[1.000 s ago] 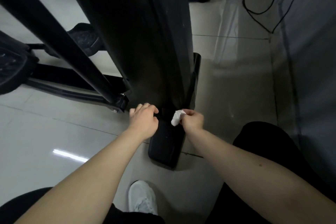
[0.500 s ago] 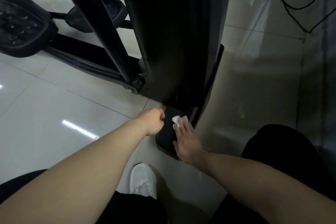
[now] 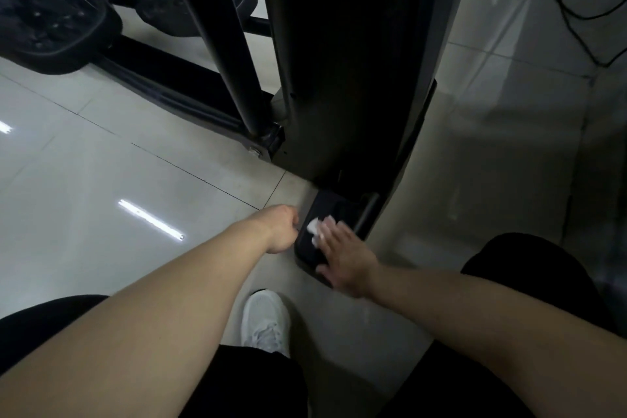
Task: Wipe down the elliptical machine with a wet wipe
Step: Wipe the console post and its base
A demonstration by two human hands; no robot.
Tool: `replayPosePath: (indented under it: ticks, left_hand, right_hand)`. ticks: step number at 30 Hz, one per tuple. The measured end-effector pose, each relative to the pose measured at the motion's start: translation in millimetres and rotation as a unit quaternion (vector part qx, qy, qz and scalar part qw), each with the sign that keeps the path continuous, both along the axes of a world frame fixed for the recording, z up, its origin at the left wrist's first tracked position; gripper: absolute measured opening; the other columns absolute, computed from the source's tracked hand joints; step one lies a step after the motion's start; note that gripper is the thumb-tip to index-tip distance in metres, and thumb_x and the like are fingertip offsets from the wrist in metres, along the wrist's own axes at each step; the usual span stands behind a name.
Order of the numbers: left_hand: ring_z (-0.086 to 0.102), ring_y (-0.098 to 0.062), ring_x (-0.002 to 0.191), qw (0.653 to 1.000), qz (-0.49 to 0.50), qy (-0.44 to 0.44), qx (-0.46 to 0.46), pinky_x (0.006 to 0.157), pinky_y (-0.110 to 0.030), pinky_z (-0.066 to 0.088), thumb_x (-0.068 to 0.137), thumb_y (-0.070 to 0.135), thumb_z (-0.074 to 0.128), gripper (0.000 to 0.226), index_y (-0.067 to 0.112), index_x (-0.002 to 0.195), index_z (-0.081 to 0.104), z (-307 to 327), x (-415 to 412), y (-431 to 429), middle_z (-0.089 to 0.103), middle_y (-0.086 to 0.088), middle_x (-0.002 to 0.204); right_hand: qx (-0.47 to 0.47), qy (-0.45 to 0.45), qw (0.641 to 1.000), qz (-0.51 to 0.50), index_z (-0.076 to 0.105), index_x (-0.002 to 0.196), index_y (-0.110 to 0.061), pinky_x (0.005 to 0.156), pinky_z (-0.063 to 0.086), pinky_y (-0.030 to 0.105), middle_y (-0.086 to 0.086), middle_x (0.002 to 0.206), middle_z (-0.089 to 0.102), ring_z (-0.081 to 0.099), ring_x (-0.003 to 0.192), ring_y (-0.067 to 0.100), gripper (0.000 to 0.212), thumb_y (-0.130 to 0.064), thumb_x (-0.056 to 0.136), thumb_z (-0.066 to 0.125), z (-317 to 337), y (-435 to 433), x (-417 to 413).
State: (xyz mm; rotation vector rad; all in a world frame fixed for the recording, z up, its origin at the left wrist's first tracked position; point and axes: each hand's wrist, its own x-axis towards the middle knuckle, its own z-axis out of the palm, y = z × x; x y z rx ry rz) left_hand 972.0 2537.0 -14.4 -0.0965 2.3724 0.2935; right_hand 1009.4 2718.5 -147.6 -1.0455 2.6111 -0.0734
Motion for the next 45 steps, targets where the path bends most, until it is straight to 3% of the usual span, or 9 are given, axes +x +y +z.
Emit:
replayPosePath:
  ticks: [4, 10, 16, 21, 26, 32, 36, 38, 45]
  left_hand:
    - [0.060, -0.028, 0.117, 1.000, 0.021, 0.006, 0.008, 0.102, -0.036, 0.049, 0.097, 0.025, 0.056, 0.036, 0.019, 0.132, 0.059, 3, 0, -2, 0.064, -0.007, 0.130]
    - [0.059, -0.028, 0.120, 0.999, 0.045, 0.005, 0.001, 0.103, -0.036, 0.049, 0.100, 0.020, 0.050, 0.036, 0.019, 0.135, 0.057, 4, 10, -17, 0.061, -0.009, 0.134]
    - [0.058, -0.028, 0.122, 0.998, 0.063, -0.007, -0.009, 0.104, -0.035, 0.048, 0.099, 0.022, 0.052, 0.038, 0.020, 0.137, 0.056, -2, 23, -30, 0.059, -0.007, 0.138]
    - [0.058, -0.028, 0.122, 0.998, 0.064, -0.008, -0.016, 0.102, -0.033, 0.048, 0.099, 0.020, 0.051, 0.038, 0.019, 0.136, 0.056, -2, 26, -37, 0.059, -0.008, 0.136]
    - [0.060, -0.028, 0.118, 0.998, 0.065, -0.004, -0.012, 0.102, -0.035, 0.049, 0.098, 0.023, 0.053, 0.035, 0.021, 0.132, 0.057, -1, 23, -35, 0.061, -0.007, 0.133]
    - [0.058, -0.027, 0.118, 0.998, 0.057, 0.007, 0.006, 0.100, -0.035, 0.049, 0.099, 0.019, 0.051, 0.034, 0.018, 0.132, 0.057, 2, 17, -25, 0.060, -0.007, 0.132]
    - [0.057, -0.028, 0.123, 0.998, 0.066, -0.005, 0.004, 0.105, -0.035, 0.047, 0.100, 0.022, 0.053, 0.038, 0.019, 0.137, 0.055, 2, 14, -29, 0.058, -0.008, 0.137]
    - [0.057, -0.028, 0.122, 0.998, 0.066, -0.009, -0.004, 0.105, -0.036, 0.047, 0.098, 0.022, 0.054, 0.038, 0.020, 0.136, 0.056, 1, 12, -30, 0.059, -0.007, 0.136]
    - [0.059, -0.027, 0.120, 0.999, 0.049, 0.006, 0.016, 0.103, -0.035, 0.048, 0.097, 0.019, 0.054, 0.034, 0.019, 0.131, 0.059, 4, -2, -7, 0.061, -0.006, 0.132]
  right_hand:
    - [0.026, -0.019, 0.993, -0.118, 0.013, 0.163, -0.010, 0.127, -0.002, 0.050, 0.017, 0.170, -0.001, -0.007, 0.156, 0.038, 0.086, -0.062, 0.099, 0.037, 1, -12, -34]
    - [0.042, -0.029, 0.998, 0.045, 0.020, 0.162, -0.013, 0.126, 0.000, 0.052, 0.016, 0.170, 0.004, -0.007, 0.156, 0.038, 0.084, -0.066, 0.098, 0.032, -3, -26, 6]
    - [0.169, 0.024, 0.984, -0.054, 0.014, 0.162, -0.005, 0.127, -0.004, 0.049, 0.019, 0.169, 0.009, -0.003, 0.157, 0.035, 0.086, -0.066, 0.101, 0.017, 18, -49, -83]
    - [0.137, -0.016, 0.989, 0.060, 0.029, 0.157, -0.003, 0.127, -0.004, 0.050, 0.017, 0.161, 0.034, 0.019, 0.152, 0.034, 0.078, -0.060, 0.104, 0.024, 3, -71, -42]
    - [0.146, 0.021, 0.977, 0.156, 0.029, 0.157, -0.006, 0.127, -0.004, 0.045, 0.013, 0.162, 0.032, 0.022, 0.151, 0.031, 0.075, -0.060, 0.105, 0.024, 9, -69, -21]
    - [0.255, 0.060, 0.965, 0.006, 0.012, 0.162, -0.004, 0.126, -0.007, 0.049, 0.019, 0.168, 0.012, 0.004, 0.157, 0.032, 0.085, -0.064, 0.102, 0.006, 34, -54, -97]
    - [0.164, 0.014, 0.982, -0.092, 0.002, 0.161, -0.003, 0.125, -0.006, 0.053, 0.025, 0.167, -0.008, -0.014, 0.155, 0.041, 0.093, -0.071, 0.098, 0.014, 16, -48, -54]
    - [0.083, 0.003, 0.991, -0.105, 0.014, 0.160, 0.000, 0.125, -0.005, 0.054, 0.027, 0.167, -0.004, -0.013, 0.154, 0.044, 0.095, -0.070, 0.095, 0.018, 2, -38, -11]
    - [0.062, -0.022, 0.986, -0.151, 0.009, 0.160, -0.002, 0.126, -0.008, 0.050, 0.021, 0.168, -0.008, -0.015, 0.155, 0.039, 0.103, -0.066, 0.083, -0.012, -2, -3, 11]
